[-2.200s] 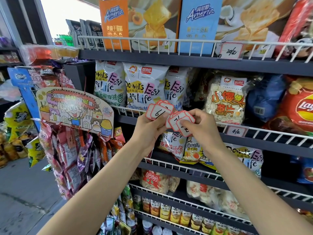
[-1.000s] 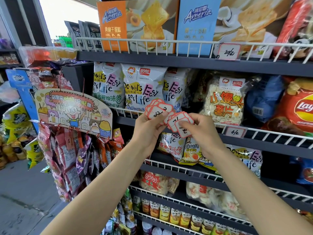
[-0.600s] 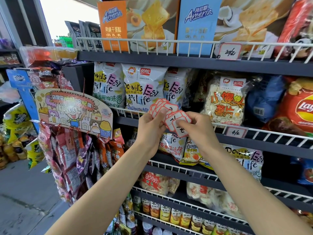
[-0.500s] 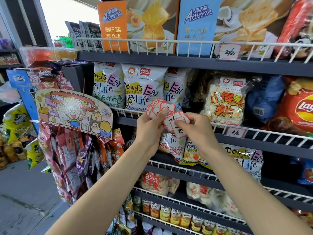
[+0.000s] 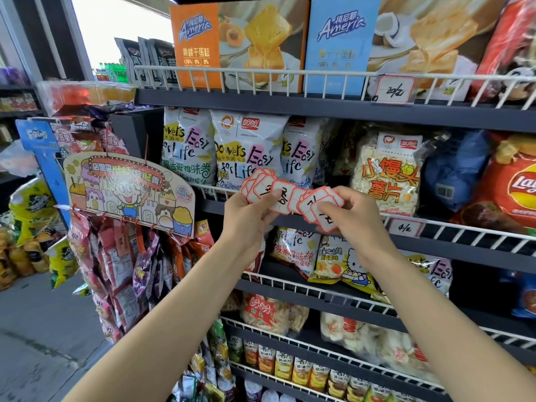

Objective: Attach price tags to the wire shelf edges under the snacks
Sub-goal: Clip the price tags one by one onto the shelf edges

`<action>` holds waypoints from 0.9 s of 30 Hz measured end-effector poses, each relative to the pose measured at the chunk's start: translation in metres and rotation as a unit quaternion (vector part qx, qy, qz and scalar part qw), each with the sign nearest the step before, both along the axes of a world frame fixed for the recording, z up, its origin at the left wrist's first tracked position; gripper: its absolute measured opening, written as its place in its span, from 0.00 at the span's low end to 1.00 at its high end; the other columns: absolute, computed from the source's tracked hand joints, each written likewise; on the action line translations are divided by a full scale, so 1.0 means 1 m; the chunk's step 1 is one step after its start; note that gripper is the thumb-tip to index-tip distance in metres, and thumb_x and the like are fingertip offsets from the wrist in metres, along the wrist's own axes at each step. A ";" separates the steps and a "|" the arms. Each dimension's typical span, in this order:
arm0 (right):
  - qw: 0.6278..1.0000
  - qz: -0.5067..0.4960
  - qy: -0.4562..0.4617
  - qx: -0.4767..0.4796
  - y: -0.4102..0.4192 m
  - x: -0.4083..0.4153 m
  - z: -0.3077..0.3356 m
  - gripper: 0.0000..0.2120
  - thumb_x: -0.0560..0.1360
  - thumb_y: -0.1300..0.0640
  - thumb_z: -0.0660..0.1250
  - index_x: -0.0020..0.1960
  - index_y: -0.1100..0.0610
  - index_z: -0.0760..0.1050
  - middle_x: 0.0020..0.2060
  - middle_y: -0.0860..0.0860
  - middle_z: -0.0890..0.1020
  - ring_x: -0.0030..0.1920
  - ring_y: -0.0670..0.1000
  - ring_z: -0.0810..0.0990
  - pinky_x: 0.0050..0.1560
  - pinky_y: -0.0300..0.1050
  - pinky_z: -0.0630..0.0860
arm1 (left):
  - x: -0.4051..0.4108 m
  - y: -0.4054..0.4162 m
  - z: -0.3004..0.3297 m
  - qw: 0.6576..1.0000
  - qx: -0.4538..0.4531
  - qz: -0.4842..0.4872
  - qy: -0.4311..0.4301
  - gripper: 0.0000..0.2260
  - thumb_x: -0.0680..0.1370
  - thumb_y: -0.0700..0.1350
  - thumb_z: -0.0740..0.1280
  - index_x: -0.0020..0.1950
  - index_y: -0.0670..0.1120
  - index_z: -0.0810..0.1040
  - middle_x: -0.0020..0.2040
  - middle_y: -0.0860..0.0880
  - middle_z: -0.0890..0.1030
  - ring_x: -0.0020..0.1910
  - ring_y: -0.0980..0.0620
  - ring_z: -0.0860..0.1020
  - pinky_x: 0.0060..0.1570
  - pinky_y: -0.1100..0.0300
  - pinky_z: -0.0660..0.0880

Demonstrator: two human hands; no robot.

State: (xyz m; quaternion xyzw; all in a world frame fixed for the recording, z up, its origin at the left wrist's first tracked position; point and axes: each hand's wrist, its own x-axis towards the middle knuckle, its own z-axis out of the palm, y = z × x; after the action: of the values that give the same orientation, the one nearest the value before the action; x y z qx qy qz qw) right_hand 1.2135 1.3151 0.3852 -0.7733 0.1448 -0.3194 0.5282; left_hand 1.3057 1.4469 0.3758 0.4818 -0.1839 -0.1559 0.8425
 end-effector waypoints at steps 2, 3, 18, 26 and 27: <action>1.000 0.009 -0.004 0.011 -0.001 -0.003 0.002 0.02 0.73 0.64 0.67 0.43 0.61 0.78 0.41 0.60 0.83 0.44 0.60 0.82 0.45 0.60 0.80 | 0.001 0.002 0.001 1.000 0.007 -0.002 -0.014 0.04 0.74 0.31 0.67 0.43 0.40 0.77 0.37 0.46 0.84 0.36 0.52 0.83 0.41 0.60 0.81; 1.000 0.013 -0.009 0.010 -0.002 -0.004 0.003 0.02 0.73 0.64 0.66 0.43 0.61 0.78 0.41 0.60 0.83 0.44 0.60 0.82 0.46 0.58 0.81 | 0.001 0.003 0.001 1.000 0.014 -0.003 -0.019 0.04 0.74 0.31 0.67 0.42 0.39 0.77 0.37 0.46 0.84 0.36 0.51 0.83 0.41 0.60 0.81; 1.000 0.007 -0.005 -0.006 0.006 -0.003 0.004 0.05 0.71 0.65 0.69 0.43 0.58 0.75 0.37 0.56 0.81 0.37 0.53 0.81 0.33 0.49 0.81 | -0.008 0.002 0.001 0.993 0.013 -0.106 -0.047 0.10 0.81 0.40 0.58 0.45 0.39 0.77 0.39 0.45 0.85 0.38 0.52 0.84 0.40 0.61 0.81; 0.998 0.029 -0.006 0.047 0.004 -0.008 0.004 0.09 0.72 0.65 0.68 0.43 0.51 0.77 0.39 0.52 0.83 0.38 0.48 0.83 0.42 0.50 0.82 | 0.001 0.010 0.001 0.994 0.055 -0.050 -0.079 0.09 0.81 0.41 0.58 0.51 0.40 0.78 0.49 0.42 0.84 0.48 0.48 0.83 0.48 0.59 0.80; 0.998 0.036 -0.004 0.045 0.004 -0.008 0.005 0.09 0.72 0.65 0.68 0.42 0.51 0.78 0.39 0.53 0.83 0.38 0.49 0.83 0.44 0.51 0.82 | 0.002 0.011 0.001 0.993 0.064 -0.046 -0.089 0.09 0.81 0.41 0.59 0.50 0.40 0.78 0.48 0.43 0.84 0.47 0.49 0.83 0.46 0.60 0.80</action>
State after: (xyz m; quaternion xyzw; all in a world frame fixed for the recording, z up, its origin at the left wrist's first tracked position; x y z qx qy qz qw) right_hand 1.2054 1.3188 0.3899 -0.7526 0.1289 -0.2960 0.5739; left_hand 1.3076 1.4575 0.3768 0.5377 -0.2696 -0.1628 0.7821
